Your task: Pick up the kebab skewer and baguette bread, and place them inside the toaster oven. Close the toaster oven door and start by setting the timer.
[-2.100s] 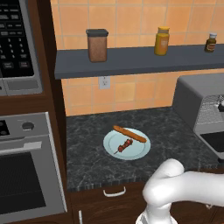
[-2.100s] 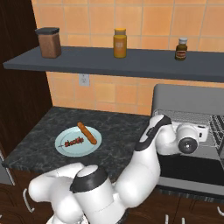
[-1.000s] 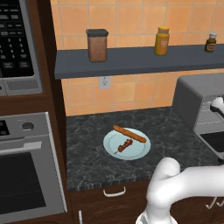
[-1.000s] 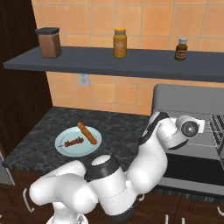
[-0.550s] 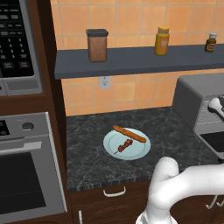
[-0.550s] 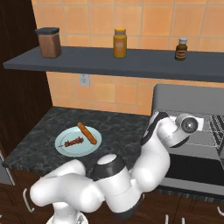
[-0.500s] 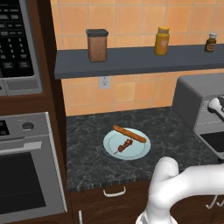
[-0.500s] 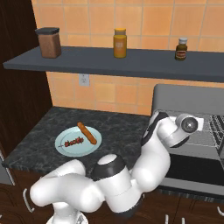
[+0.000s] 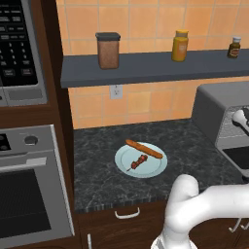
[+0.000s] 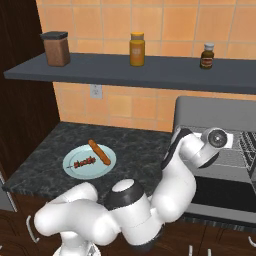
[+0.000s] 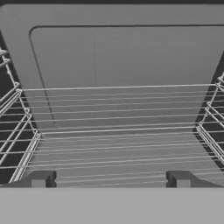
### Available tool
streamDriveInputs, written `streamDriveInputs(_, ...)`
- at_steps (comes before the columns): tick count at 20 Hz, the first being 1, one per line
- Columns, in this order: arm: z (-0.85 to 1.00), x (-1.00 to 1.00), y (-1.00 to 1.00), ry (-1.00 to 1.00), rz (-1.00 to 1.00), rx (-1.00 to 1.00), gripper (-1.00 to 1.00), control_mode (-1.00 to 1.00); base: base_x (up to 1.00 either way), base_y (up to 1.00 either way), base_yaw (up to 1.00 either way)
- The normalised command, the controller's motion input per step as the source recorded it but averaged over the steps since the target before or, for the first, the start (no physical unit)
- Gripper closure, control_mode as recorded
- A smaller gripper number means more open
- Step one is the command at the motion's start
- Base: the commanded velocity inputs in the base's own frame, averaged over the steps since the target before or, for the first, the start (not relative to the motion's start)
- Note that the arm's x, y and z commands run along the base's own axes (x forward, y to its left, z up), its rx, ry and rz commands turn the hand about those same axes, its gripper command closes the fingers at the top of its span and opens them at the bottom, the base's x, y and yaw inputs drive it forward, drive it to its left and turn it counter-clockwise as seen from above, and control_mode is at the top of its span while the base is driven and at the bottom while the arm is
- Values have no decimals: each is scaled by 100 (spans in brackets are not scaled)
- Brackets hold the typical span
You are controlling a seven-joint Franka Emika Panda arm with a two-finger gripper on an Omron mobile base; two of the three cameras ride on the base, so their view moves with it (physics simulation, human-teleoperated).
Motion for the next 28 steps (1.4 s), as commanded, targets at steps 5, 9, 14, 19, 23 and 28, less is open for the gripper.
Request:
streamDriveInputs(5,-100,-67,-15,0,0,0,-100,-100,0,0,0)
streamDriveInputs(9,-100,-68,-8,2,0,0,-100,-100,0,0,0)
streamDriveInputs(14,-100,-73,-8,3,0,0,-100,-100,0,0,0)
streamDriveInputs(19,-100,-76,-9,3,0,0,-100,-100,0,0,0)
streamDriveInputs(23,-94,-79,-10,0,1,0,-100,-100,0,0,0)
streamDriveInputs(28,-84,-69,-6,1,1,0,-100,-100,0,0,0)
